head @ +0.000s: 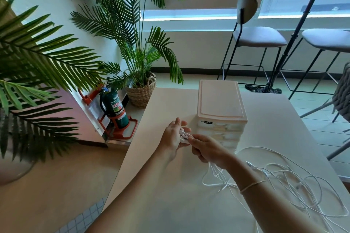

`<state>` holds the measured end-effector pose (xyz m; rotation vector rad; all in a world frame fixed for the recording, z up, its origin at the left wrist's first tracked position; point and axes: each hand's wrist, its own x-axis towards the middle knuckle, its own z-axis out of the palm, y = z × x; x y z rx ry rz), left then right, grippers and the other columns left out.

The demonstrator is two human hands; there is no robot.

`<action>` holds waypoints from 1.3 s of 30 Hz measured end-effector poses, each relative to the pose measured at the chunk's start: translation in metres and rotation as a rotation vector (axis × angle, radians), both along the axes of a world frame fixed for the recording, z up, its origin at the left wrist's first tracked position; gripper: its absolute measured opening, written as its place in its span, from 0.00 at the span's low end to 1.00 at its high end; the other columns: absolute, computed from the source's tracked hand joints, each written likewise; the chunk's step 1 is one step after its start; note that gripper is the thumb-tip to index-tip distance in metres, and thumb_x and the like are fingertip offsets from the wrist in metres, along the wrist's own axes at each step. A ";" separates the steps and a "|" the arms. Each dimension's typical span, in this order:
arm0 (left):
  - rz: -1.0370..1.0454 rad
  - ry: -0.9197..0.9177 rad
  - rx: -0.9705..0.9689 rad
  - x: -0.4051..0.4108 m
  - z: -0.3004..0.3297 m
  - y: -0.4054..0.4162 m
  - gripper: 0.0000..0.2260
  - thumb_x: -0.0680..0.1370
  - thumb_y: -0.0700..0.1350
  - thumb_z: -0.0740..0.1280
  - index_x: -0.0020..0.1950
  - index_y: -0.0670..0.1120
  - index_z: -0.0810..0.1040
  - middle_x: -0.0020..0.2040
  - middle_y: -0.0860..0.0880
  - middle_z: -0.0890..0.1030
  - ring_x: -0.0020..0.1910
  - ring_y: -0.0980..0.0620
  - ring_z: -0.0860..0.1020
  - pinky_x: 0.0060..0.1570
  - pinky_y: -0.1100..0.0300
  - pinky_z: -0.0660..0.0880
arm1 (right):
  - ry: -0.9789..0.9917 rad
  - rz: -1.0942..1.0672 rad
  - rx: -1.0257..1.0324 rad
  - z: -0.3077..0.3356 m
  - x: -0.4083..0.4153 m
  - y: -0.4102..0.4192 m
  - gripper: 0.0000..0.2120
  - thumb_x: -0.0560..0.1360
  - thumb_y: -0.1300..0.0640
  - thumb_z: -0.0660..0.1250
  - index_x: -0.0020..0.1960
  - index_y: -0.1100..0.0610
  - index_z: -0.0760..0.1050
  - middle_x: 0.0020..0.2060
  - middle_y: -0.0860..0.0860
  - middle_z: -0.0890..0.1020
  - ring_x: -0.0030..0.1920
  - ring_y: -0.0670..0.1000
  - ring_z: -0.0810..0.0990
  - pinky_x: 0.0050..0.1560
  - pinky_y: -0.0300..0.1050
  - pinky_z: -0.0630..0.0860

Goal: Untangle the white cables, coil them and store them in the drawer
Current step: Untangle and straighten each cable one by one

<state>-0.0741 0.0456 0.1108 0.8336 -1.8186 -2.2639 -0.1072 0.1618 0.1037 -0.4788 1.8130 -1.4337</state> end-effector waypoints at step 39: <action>0.174 -0.127 -0.962 0.018 0.021 -0.072 0.19 0.82 0.51 0.56 0.48 0.36 0.77 0.45 0.36 0.80 0.48 0.40 0.76 0.39 0.58 0.63 | 0.501 0.270 1.012 0.011 -0.033 0.078 0.25 0.71 0.51 0.71 0.66 0.56 0.72 0.63 0.53 0.75 0.64 0.53 0.73 0.56 0.37 0.69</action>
